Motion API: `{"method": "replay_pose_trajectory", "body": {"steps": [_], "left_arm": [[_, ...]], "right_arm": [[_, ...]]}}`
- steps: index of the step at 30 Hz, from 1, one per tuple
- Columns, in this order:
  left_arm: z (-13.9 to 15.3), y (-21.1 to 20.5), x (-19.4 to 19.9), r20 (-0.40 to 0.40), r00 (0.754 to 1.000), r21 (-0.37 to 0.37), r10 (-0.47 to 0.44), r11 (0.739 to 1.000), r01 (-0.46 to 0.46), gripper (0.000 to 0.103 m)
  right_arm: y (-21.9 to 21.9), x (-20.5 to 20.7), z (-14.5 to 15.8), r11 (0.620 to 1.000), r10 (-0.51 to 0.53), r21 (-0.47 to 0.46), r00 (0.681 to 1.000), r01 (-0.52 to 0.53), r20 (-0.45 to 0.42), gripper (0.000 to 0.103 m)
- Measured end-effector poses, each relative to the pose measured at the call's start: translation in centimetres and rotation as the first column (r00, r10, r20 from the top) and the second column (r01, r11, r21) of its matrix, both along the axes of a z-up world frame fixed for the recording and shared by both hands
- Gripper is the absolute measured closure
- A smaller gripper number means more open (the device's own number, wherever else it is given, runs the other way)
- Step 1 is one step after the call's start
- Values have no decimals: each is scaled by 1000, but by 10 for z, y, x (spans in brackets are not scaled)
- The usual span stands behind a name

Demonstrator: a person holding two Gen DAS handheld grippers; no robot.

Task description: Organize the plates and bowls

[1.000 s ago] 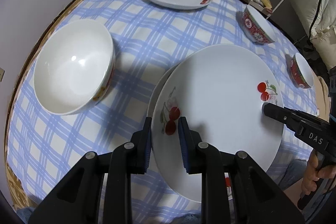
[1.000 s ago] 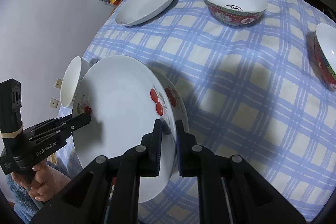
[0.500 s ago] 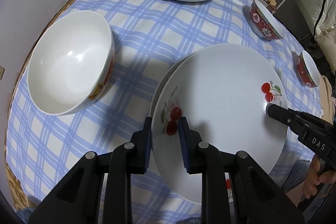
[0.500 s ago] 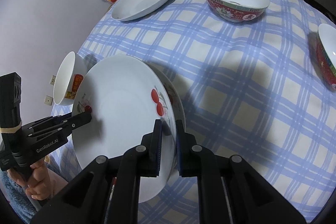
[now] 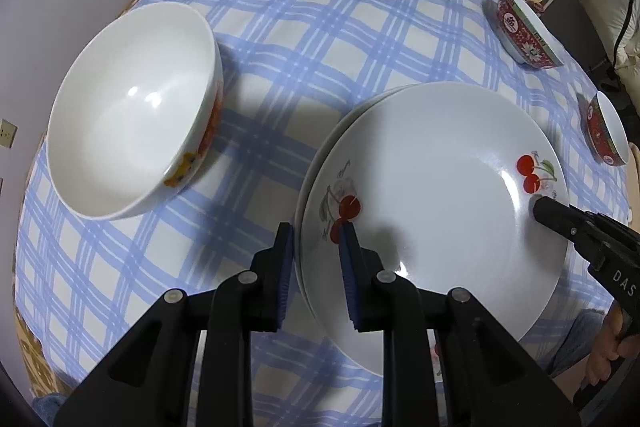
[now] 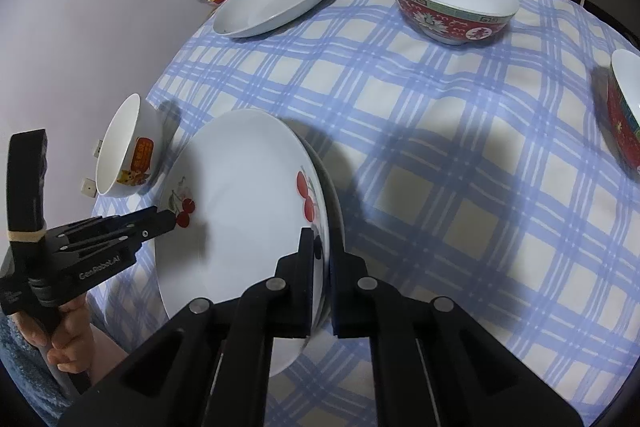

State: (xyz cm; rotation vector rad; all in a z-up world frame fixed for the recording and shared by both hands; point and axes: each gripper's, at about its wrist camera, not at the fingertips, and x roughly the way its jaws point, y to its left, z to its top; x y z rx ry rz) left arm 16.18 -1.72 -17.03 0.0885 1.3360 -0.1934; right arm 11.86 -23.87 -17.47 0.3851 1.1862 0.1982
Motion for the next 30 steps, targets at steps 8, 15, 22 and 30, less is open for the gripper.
{"method": "replay_pose_trajectory", "body": {"steps": [8, 15, 22, 30], "left_arm": [[3, 2, -1, 13, 1000, -10, 18, 1000, -18, 81], [4, 8, 0, 4, 999, -20, 51, 998, -51, 81], [6, 8, -1, 15, 998, -13, 58, 998, -58, 81], [8, 4, -4, 16, 999, -16, 46, 999, -45, 81]], "right_arm": [[3, -1, 3, 999, -6, -40, 999, 8, 53, 95], [4, 0, 3, 998, -19, -55, 997, 24, 78, 94], [15, -2, 5, 988, 2, -156, 993, 16, 117, 92], [9, -3, -4, 987, -36, -153, 995, 49, 90, 92]]}}
